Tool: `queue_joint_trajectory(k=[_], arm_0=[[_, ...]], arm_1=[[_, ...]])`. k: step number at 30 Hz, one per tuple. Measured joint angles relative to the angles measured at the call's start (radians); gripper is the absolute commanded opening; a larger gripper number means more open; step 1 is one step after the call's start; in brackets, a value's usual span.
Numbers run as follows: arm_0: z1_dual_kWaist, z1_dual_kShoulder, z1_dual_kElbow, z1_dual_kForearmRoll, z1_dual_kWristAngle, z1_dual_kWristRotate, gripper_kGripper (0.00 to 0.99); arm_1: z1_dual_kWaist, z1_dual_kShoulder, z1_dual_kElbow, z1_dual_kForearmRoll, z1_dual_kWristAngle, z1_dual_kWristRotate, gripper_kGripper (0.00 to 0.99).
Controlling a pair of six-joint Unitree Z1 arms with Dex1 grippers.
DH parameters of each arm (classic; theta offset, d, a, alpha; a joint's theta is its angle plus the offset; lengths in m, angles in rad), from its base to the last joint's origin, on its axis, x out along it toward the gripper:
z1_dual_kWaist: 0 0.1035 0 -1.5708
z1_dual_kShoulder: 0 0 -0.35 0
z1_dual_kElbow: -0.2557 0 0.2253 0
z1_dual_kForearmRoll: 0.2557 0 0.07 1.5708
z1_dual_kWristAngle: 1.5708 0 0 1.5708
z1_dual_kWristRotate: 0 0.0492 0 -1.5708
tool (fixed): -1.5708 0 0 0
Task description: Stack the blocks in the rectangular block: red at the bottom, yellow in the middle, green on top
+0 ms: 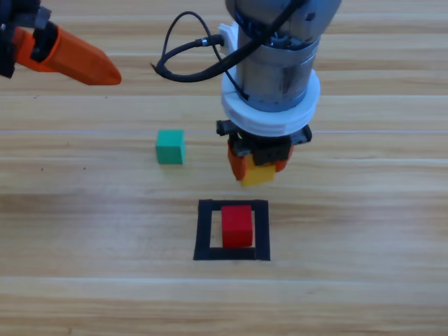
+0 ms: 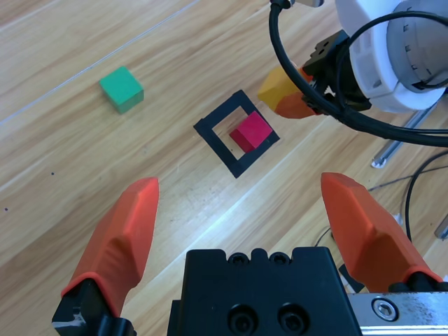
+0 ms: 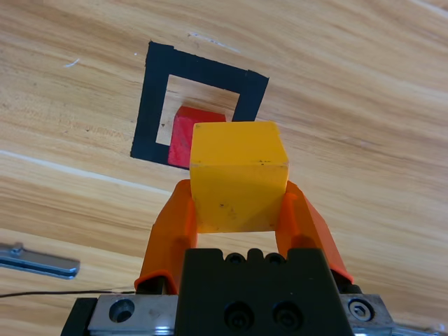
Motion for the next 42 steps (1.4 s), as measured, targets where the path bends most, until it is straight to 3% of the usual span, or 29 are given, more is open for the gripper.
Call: queue_joint_trajectory(k=[15, 26, 42], arm_0=[[0.036, 0.000, 0.025, -0.027, -0.005, 0.003, 0.990], [0.040, 0.000, 0.068, -0.050, -0.005, 0.002, 0.990], [0.042, 0.000, 0.096, -0.093, -0.014, -0.002, 0.990]], arm_1=[[0.002, 0.035, -0.006, 0.001, 0.096, 0.164, 0.000], [0.002, 0.132, -0.040, 0.001, 0.097, 0.177, 0.000], [0.002, 0.135, -0.050, 0.002, 0.097, 0.177, 0.000]])
